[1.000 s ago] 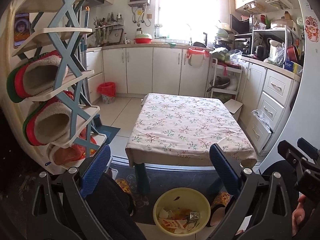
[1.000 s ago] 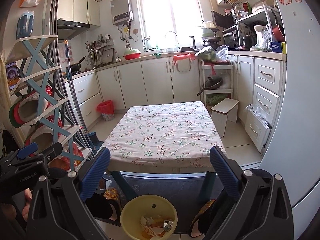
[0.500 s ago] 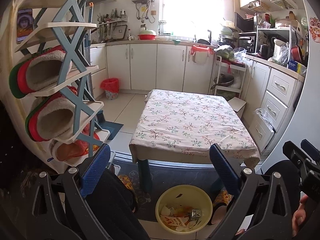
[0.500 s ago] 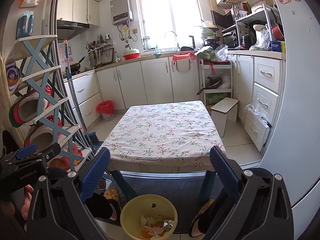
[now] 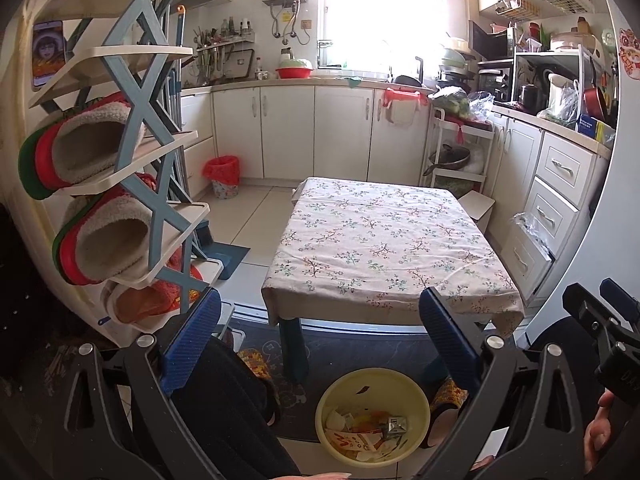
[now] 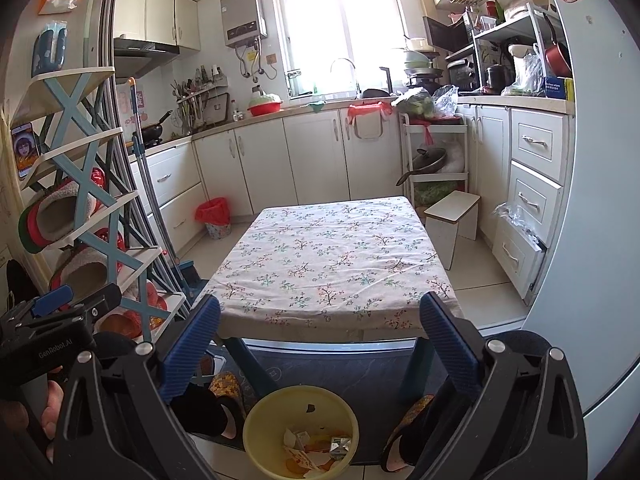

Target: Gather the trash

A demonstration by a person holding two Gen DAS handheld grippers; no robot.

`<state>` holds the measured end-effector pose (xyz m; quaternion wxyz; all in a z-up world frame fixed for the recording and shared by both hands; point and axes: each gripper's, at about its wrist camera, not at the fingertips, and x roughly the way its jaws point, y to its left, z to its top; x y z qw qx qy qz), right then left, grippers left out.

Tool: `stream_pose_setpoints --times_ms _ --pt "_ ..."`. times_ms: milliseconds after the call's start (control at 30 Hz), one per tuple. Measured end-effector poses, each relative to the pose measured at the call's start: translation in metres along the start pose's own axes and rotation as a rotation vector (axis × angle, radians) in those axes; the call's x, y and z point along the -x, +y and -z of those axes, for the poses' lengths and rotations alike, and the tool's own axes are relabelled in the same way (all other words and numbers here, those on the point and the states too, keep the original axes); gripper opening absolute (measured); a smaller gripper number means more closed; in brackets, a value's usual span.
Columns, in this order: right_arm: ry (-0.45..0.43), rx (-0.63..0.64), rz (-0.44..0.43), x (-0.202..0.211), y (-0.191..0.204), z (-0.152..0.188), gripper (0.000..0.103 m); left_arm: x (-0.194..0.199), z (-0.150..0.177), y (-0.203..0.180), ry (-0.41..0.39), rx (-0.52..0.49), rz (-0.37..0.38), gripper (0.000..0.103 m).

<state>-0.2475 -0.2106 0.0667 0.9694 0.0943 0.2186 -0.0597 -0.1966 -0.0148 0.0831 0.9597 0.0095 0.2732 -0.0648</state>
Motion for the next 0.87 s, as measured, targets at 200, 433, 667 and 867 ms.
stream_pose_setpoints --times_ms 200,433,667,867 --pt "0.007 -0.019 0.002 -0.010 -0.004 -0.001 0.096 -0.011 -0.005 -0.001 0.028 -0.014 0.017 0.095" --pt "0.047 0.001 0.016 -0.054 -0.002 -0.015 0.096 -0.051 -0.027 0.023 0.002 0.063 0.121 0.095" --pt "0.133 0.033 0.009 -0.172 -0.007 -0.068 0.096 -0.154 -0.066 0.037 0.126 0.033 0.119 0.095" --pt "0.332 0.109 0.081 -0.342 -0.030 -0.089 0.096 -0.240 -0.074 0.048 0.228 0.036 0.039 0.095"
